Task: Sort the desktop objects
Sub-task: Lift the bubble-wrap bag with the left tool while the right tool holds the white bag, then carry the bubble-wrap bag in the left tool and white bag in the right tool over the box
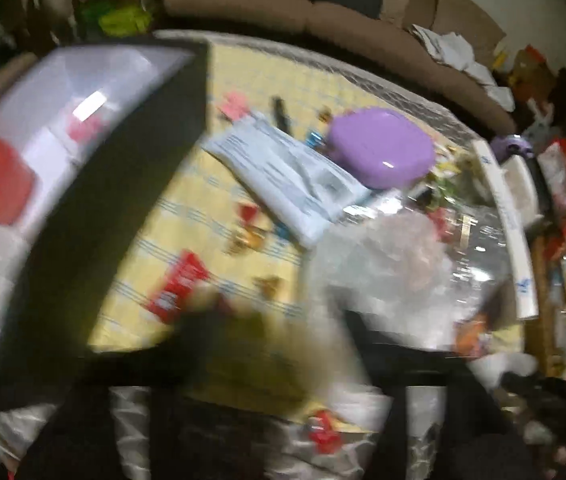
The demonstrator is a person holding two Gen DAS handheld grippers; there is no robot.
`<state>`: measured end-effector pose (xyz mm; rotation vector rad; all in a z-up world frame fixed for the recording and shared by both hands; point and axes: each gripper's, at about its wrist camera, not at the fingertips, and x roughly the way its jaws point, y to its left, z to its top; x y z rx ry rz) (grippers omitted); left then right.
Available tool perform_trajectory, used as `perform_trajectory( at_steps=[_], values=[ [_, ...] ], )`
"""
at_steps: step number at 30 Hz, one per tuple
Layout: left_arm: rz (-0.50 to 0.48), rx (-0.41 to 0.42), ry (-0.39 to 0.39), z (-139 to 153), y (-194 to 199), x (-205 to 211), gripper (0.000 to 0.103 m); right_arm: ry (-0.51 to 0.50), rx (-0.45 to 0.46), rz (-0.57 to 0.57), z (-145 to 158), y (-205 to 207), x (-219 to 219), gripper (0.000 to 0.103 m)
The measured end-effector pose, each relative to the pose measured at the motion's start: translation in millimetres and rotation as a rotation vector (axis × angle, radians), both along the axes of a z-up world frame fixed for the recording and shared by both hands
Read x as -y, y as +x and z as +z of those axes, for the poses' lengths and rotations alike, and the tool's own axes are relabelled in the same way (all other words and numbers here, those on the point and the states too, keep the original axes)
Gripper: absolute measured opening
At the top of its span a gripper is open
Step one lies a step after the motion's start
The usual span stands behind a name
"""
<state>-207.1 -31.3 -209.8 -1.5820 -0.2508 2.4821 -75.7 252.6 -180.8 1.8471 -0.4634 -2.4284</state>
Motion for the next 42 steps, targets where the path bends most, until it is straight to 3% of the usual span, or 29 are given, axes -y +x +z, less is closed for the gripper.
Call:
perform_trajectory(
  at_steps=[3, 7, 10, 11, 12, 14, 17, 22, 26, 30, 34, 36, 39, 41, 42],
  values=[
    [-0.057, -0.034, -0.029, -10, 5, -44, 0.099, 0.013, 0.003, 0.008, 1, -2, 5, 0.006],
    [-0.141, -0.026, -0.223, -47, 3, -111, 0.1, 0.026, 0.002, 0.035, 4, -3, 13, 0.007],
    [-0.153, -0.026, -0.243, -63, 4, -125, 0.099, 0.032, 0.0, 0.035, 6, -3, 13, 0.009],
    [-0.154, -0.046, -0.208, -60, 5, -121, 0.087, 0.032, -0.002, 0.035, 7, -3, 12, 0.009],
    [-0.154, -0.041, -0.185, -57, 4, -118, 0.059, 0.031, -0.001, 0.034, 7, -3, 11, 0.009],
    [-0.148, 0.013, -0.124, -51, 4, -102, 0.032, 0.029, 0.004, 0.029, 5, -3, 9, 0.009],
    [-0.119, 0.015, -0.117, -35, 11, -76, 0.018, 0.029, 0.014, 0.019, 1, -5, 7, 0.009],
    [-0.042, -0.134, -0.148, 22, 26, -23, 0.015, 0.014, -0.012, 0.015, 5, -4, 6, 0.009],
    [-0.008, -0.244, -0.101, 55, 28, 9, 0.014, -0.011, -0.069, 0.004, 17, -3, 5, 0.009],
    [0.034, -0.334, -0.095, 83, 35, 36, 0.014, -0.016, -0.193, -0.015, 46, -3, 11, 0.009],
    [0.13, -0.423, -0.166, 110, 45, 69, 0.014, -0.036, -0.323, -0.017, 81, -2, 27, 0.007],
    [0.169, -0.433, -0.181, 114, 48, 86, 0.014, -0.068, -0.334, 0.003, 88, -7, 38, 0.002],
    [0.199, -0.413, -0.179, 111, 49, 109, 0.014, -0.069, -0.315, 0.06, 90, -16, 65, 0.002],
    [0.207, -0.398, -0.177, 108, 48, 119, 0.014, -0.017, -0.274, 0.105, 82, -24, 87, 0.008],
    [0.21, -0.394, -0.184, 106, 48, 121, 0.014, -0.012, -0.246, 0.116, 75, -29, 96, 0.022]
  ],
)
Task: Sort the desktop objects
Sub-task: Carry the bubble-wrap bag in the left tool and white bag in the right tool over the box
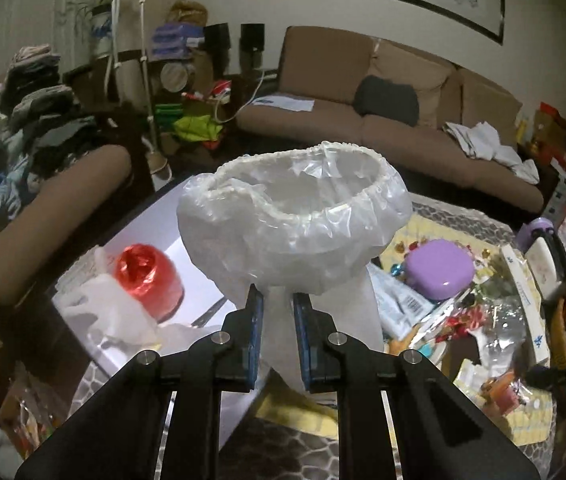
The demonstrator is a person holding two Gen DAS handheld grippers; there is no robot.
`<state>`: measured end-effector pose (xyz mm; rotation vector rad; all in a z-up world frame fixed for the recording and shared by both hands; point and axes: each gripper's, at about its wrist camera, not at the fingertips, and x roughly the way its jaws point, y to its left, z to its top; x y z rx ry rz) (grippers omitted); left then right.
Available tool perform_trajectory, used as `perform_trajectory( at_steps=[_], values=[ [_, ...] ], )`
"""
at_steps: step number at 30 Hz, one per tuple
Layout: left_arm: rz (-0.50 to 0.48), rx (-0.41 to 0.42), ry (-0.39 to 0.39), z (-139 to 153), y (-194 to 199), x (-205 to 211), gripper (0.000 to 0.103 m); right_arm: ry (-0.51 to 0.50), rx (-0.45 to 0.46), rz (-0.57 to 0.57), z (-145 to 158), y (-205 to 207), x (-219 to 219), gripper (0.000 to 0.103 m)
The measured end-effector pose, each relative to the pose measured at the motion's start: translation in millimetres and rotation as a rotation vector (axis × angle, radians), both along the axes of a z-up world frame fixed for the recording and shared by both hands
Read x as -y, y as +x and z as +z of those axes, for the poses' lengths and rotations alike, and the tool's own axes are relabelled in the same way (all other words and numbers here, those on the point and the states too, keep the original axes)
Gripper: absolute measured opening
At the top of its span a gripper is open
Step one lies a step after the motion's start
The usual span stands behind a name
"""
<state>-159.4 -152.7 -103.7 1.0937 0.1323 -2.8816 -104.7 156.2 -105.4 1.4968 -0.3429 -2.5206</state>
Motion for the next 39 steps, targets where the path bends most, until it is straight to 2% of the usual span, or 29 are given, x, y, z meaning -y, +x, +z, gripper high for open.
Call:
perform_trajectory(
  at_steps=[1, 2, 3, 9, 11, 15, 16, 17, 18, 19, 20, 21, 26, 32, 35, 39],
  values=[
    [0.003, 0.003, -0.003, -1, 1, 3, 0.014, -0.015, 0.03, 0.006, -8, -5, 8, 0.035],
    [0.004, 0.006, -0.004, -1, 1, 2, 0.014, -0.027, 0.051, 0.006, -17, -12, 15, 0.059],
    [0.003, 0.009, -0.001, -2, 0, 4, 0.014, -0.029, 0.061, 0.003, -27, -21, 24, 0.063],
    [0.0, 0.012, -0.015, -2, 4, -2, 0.015, 0.019, 0.165, 0.056, -103, -70, 78, 0.062],
    [-0.004, 0.012, -0.011, -1, 4, -2, 0.015, 0.088, 0.226, 0.049, -129, -75, 93, 0.062],
    [0.001, 0.01, -0.024, -1, 1, -3, 0.015, 0.239, 0.236, 0.087, -154, -78, 114, 0.06],
    [0.005, 0.008, -0.029, -1, 1, -3, 0.015, 0.257, 0.225, 0.096, -157, -79, 117, 0.058],
    [0.006, 0.009, -0.033, -1, 0, -3, 0.015, 0.265, 0.212, 0.105, -158, -79, 119, 0.048],
    [0.005, 0.011, -0.036, -1, -1, -3, 0.015, 0.256, 0.205, 0.128, -158, -78, 120, 0.033],
    [0.005, 0.013, -0.037, -1, -1, -4, 0.015, 0.219, 0.2, 0.154, -154, -76, 120, 0.025],
    [0.007, 0.013, -0.041, -1, -2, -3, 0.015, 0.183, 0.197, 0.153, -150, -74, 117, 0.012],
    [0.009, 0.013, -0.046, -1, -2, -4, 0.015, 0.146, 0.187, 0.136, -143, -71, 112, 0.01],
    [0.012, -0.004, -0.06, 4, 1, -4, 0.015, 0.108, 0.063, 0.104, -90, -52, 99, 0.009],
    [0.036, -0.061, -0.142, 22, 17, 4, 0.015, -0.033, -0.137, 0.09, -7, -38, 95, 0.009],
    [0.113, -0.107, -0.212, 40, 25, 31, 0.014, -0.085, -0.225, 0.14, 28, -34, 110, 0.009],
    [0.243, -0.104, -0.249, 54, 26, 94, 0.014, -0.146, -0.29, 0.237, 46, -40, 156, 0.009]
  ],
)
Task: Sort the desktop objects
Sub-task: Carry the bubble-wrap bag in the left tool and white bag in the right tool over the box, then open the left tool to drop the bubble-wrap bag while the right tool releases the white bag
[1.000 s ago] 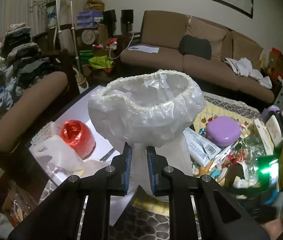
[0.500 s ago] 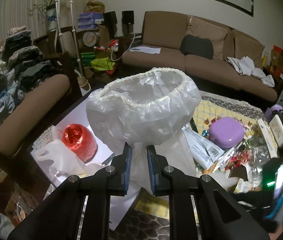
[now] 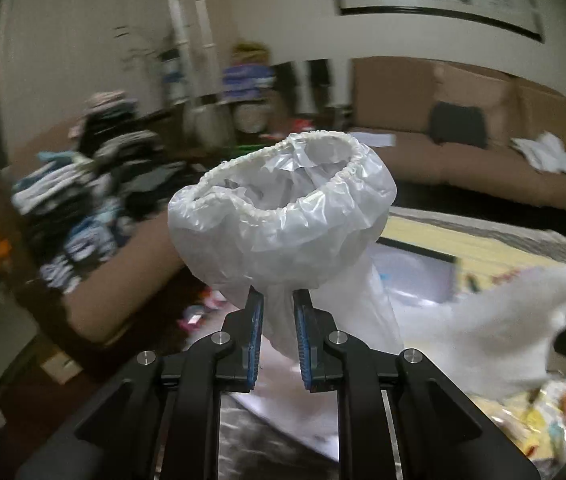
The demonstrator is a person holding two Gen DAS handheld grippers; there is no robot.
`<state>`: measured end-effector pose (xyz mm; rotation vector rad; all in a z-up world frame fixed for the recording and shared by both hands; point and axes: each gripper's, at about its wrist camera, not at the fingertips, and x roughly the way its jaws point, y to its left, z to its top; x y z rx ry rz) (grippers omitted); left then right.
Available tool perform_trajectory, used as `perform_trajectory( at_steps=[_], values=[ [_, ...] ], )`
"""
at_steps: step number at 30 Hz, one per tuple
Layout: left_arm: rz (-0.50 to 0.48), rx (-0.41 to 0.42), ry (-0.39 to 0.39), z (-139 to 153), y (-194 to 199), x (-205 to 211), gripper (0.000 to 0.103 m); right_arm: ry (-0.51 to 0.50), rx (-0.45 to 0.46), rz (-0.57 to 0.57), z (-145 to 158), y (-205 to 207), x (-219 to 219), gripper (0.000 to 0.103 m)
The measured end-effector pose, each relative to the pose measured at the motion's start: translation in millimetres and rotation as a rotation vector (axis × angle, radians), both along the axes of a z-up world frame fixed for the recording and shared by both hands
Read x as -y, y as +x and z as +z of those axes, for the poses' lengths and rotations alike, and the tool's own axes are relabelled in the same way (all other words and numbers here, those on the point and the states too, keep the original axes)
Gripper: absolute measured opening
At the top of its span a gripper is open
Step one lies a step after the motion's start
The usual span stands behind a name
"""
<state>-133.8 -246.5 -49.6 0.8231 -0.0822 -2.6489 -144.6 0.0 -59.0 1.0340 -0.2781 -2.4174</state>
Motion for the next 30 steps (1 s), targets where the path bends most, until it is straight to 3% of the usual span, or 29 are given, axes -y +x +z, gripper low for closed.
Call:
perform_trajectory(
  at_steps=[5, 8, 10, 13, 16, 19, 22, 27, 30],
  values=[
    [0.055, 0.061, -0.061, -14, -26, 49, 0.014, -0.031, 0.042, 0.109, -19, -21, 71, 0.009],
    [0.015, 0.175, -0.07, -47, -53, 58, 0.014, 0.064, 0.127, 0.161, -51, -43, 117, 0.009],
    [-0.002, 0.276, 0.003, -77, -74, 68, 0.015, 0.13, 0.183, 0.179, -70, -48, 139, 0.009],
    [0.06, 0.414, 0.089, -120, -95, 89, 0.014, 0.175, 0.28, 0.158, -96, -58, 153, 0.009],
    [0.095, 0.475, 0.142, -144, -102, 103, 0.013, 0.195, 0.376, 0.144, -118, -69, 161, 0.009],
    [0.115, 0.507, 0.106, -153, -108, 101, 0.013, 0.252, 0.433, 0.177, -135, -72, 175, 0.009],
    [0.093, 0.613, 0.03, -170, -114, 84, 0.013, 0.321, 0.45, 0.203, -145, -71, 193, 0.009],
    [0.103, 0.592, 0.038, -166, -111, 79, 0.011, 0.504, 0.365, 0.203, -147, -57, 212, 0.011],
    [0.111, 0.534, 0.075, -153, -99, 80, 0.015, 0.463, 0.373, 0.251, -144, -50, 208, 0.012]
  ],
)
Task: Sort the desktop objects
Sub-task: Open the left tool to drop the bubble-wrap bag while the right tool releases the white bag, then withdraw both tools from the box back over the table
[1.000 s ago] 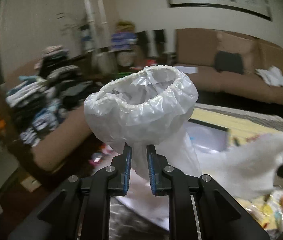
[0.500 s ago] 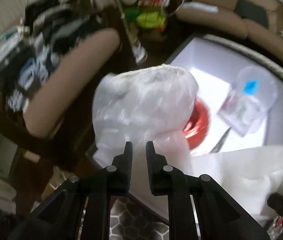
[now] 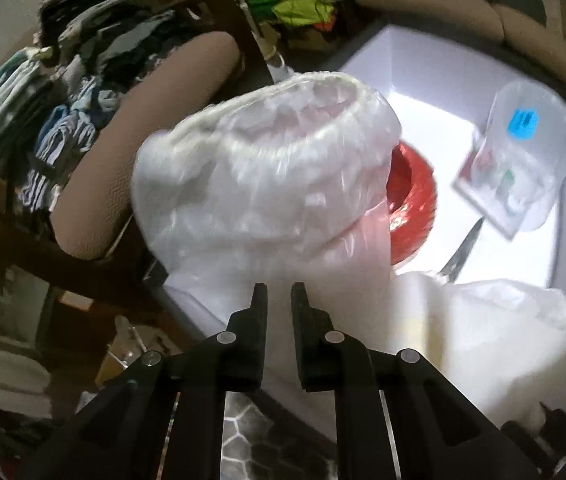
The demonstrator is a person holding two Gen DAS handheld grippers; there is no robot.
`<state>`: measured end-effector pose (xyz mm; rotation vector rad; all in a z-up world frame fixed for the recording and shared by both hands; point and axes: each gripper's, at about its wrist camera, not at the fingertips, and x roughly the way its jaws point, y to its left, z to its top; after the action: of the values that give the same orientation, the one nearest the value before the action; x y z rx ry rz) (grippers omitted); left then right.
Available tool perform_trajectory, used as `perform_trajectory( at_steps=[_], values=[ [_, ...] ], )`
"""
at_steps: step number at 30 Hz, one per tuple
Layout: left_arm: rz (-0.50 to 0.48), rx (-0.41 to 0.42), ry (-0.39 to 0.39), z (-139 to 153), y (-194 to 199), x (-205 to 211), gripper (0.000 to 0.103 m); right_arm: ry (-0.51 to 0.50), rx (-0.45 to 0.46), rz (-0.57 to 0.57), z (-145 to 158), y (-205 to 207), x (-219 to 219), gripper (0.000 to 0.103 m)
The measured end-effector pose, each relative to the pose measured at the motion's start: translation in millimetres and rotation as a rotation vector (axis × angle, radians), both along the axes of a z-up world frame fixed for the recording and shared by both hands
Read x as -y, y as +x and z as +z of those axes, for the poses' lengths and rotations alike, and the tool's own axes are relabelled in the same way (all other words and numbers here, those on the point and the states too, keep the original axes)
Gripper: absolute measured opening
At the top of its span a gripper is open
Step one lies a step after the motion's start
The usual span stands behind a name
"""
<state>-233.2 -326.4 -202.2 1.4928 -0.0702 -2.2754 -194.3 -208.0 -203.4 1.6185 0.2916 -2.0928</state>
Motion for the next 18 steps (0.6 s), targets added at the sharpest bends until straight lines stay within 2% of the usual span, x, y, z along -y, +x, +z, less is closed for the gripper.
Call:
perform_trajectory(
  at_steps=[2, 5, 9, 12, 13, 15, 16, 18],
  values=[
    [0.012, -0.041, 0.018, 9, 9, 0, 0.024, -0.027, 0.0, 0.001, 4, 3, -7, 0.012],
    [0.013, -0.09, 0.011, 25, 23, -3, 0.032, -0.081, 0.023, 0.008, 10, 11, -17, 0.016],
    [0.023, -0.185, -0.042, 59, 44, -14, 0.07, -0.218, 0.042, 0.008, 21, 21, -42, 0.018],
    [0.036, -0.275, -0.064, 86, 61, -26, 0.081, -0.313, 0.031, -0.047, 31, 22, -68, 0.024],
    [0.04, -0.313, -0.046, 98, 69, -31, 0.083, -0.33, 0.017, -0.067, 37, 24, -76, 0.028],
    [0.033, -0.37, 0.033, 114, 80, -35, 0.083, -0.338, -0.017, -0.13, 47, 25, -94, 0.038],
    [0.02, -0.407, 0.086, 123, 86, -40, 0.084, -0.334, -0.03, -0.165, 51, 25, -103, 0.038],
    [-0.001, -0.451, 0.117, 137, 94, -50, 0.088, -0.344, -0.067, -0.223, 62, 25, -121, 0.038]
  ],
)
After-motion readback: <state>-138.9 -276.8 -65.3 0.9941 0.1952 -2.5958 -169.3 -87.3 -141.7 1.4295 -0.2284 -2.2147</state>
